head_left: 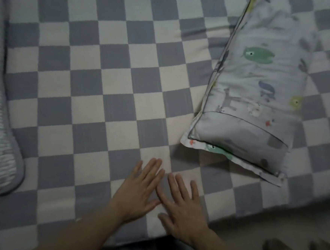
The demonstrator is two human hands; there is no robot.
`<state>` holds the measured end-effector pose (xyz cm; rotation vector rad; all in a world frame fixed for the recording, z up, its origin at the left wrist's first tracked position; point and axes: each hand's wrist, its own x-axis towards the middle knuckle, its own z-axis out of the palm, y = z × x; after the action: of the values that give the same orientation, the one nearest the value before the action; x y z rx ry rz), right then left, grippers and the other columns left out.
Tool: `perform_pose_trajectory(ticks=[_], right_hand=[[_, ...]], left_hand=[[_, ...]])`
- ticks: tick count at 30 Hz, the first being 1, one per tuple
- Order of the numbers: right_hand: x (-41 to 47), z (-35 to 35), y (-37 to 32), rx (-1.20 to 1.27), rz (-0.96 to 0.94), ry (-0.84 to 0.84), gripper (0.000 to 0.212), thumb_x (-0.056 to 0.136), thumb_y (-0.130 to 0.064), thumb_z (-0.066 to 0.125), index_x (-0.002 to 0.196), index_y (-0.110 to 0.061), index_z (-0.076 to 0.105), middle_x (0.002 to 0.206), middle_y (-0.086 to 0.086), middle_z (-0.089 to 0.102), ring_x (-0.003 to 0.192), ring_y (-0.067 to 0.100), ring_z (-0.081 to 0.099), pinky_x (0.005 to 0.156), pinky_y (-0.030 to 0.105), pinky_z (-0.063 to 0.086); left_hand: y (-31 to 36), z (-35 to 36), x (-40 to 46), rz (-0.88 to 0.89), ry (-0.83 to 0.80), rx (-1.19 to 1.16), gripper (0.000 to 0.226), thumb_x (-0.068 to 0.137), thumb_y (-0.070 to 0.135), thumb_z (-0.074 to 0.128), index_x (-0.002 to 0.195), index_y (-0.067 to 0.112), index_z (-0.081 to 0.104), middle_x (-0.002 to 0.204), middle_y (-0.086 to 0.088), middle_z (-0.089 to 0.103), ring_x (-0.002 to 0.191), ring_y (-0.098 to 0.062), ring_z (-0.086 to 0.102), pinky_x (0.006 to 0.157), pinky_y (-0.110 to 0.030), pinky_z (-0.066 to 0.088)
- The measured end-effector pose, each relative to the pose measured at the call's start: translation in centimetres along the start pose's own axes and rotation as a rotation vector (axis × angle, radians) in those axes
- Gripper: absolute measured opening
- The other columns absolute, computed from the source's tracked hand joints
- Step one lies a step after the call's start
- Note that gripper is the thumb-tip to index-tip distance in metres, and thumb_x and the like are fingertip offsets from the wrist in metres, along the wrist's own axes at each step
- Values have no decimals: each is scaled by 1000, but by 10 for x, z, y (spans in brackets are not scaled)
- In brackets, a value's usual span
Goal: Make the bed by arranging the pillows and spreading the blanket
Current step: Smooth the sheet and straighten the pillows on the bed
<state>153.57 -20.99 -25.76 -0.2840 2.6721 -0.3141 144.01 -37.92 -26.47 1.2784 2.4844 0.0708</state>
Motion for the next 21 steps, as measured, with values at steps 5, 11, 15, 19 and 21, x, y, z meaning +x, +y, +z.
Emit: perform_pose_trajectory(ticks=[5, 11, 15, 19, 21], right_hand=[[-43, -43, -15, 232, 71, -350, 40, 80, -50, 41, 108, -26, 56, 121, 4, 62, 111, 20, 58, 90, 43, 50], [-94, -121, 32, 877, 585, -75, 36, 93, -35, 48, 60, -24, 55, 69, -8, 56, 72, -4, 49, 68, 21, 38], [-132, -155, 111, 1223, 892, 359, 30, 93, -20, 53, 79, 2, 67, 72, 7, 66, 71, 9, 59, 72, 25, 44], [-165, -188, 201, 1504, 1033, 710, 19, 95, -10, 48, 83, -5, 62, 63, 2, 62, 46, 4, 58, 48, 14, 41], [-186, -196, 254, 1577, 1031, 745, 21, 95, -11, 46, 79, -9, 59, 62, 1, 60, 41, 1, 55, 41, 11, 39]], left_hand=[[19, -57, 11, 74, -52, -3, 50, 70, 37, 39, 106, 12, 64, 98, -8, 68, 87, -23, 66, 88, -37, 39], [62, -148, 63, 91, 158, -203, 35, 66, 33, 39, 86, 21, 65, 82, 5, 67, 72, -15, 65, 72, -22, 40], [111, -201, 117, 147, 156, -298, 62, 73, 41, 25, 115, 12, 62, 111, -7, 65, 102, -26, 62, 90, -35, 46], [174, -237, 170, 182, 147, -328, 81, 66, 52, 10, 127, 17, 51, 127, -3, 55, 118, -21, 50, 101, -29, 34], [211, -247, 205, 216, 130, -260, 69, 69, 49, 21, 116, 18, 60, 114, 1, 63, 107, -18, 60, 92, -25, 44]])
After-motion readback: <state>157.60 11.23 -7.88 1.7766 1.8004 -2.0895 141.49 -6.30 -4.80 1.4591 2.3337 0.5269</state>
